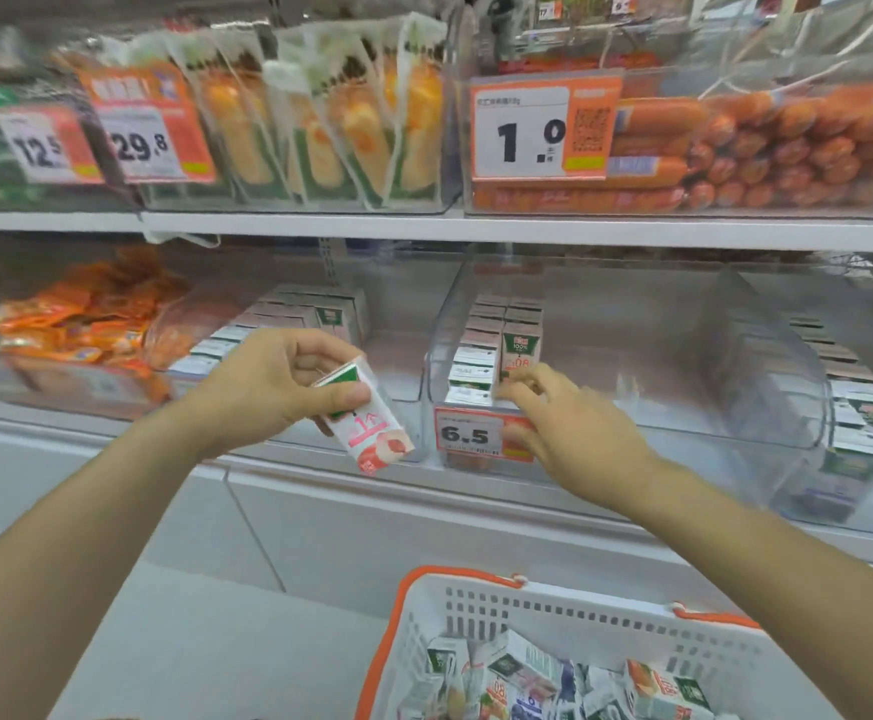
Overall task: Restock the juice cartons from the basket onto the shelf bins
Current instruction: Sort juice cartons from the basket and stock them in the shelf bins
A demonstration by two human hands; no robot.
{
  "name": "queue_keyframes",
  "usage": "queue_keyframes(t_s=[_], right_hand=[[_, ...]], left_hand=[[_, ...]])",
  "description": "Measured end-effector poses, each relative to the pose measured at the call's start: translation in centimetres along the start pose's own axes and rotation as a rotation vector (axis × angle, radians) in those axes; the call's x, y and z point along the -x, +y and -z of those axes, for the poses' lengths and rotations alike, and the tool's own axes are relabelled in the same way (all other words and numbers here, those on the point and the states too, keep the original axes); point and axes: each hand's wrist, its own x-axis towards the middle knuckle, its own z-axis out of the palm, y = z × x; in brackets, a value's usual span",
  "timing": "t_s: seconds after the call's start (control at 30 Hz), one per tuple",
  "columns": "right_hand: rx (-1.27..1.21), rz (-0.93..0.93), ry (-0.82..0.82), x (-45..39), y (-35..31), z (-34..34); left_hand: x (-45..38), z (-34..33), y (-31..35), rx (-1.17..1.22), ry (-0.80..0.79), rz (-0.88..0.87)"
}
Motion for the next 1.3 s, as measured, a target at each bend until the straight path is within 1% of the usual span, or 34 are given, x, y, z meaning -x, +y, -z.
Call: queue_keyframes(t_s=[0.1,0.23,0.3,0.37,0.43,0.5,0.6,0.7,0.77,0.8,0.9,1.0,1.2,1.3], right_hand=[[-0.005,-0.045,-0.012,-0.1,0.3,0.0],[0.082,0.000,-0.046,-0.3,0.4,-0.5],[0.092,0.005,-0.068,-0.3,0.6,-0.9],[0.091,-0.001,-0.072,-0.4,1.0,-1.1],[0.092,-0.006,-0.066,-0.4,1.0,-1.3],[0.097,-0.005,-0.061,-0.4,1.1,-1.3],[0.110,0.024,-0.072,-0.5,1.0,-1.0],[0.131,0.059,-0.057,-0.5,0.8,-0.7],[0.116,0.046,-0.028,-0.5,0.8,-0.8],[0.110,0.032,-0.019,-0.5,0.8,-1.0],[0.081,-0.025,-0.060,-0.7,0.8,-1.1],[0.068,-0.044,-0.043,-0.6,1.1,-1.3],[0.152,0.049,-0.004,-0.4,1.2,-1.2],[0.135,0.044,-0.006,-0.6,1.1,-1.1]], left_hand=[[-1.3,2.5,-0.8,-0.100,0.083,-0.064],[-5.4,5.0,-2.4,-0.250,0.260,-0.150],[-8.2,5.4,-3.2,-0.355,0.269,-0.180],[-11.1,5.6,-4.1,-0.532,0.272,-0.180],[-13.7,5.4,-5.4,-0.642,0.247,-0.139],[-15.3,5.1,-6.3,-0.677,0.206,-0.083],[-15.5,5.7,-6.8,-0.776,0.151,-0.066],[-13.8,7.6,-6.1,-0.843,0.021,-0.024],[-12.2,8.8,-5.7,-0.860,-0.086,0.035],[-11.5,9.3,-5.6,-0.905,-0.115,0.049],[-10.1,10.2,-5.8,-1.035,-0.098,0.055],[-9.7,10.3,-6.1,-1.106,-0.087,0.068],[-9.7,10.0,-4.9,-1.195,-0.179,0.137],[-9.7,10.7,-3.9,-1.217,-0.226,0.175]])
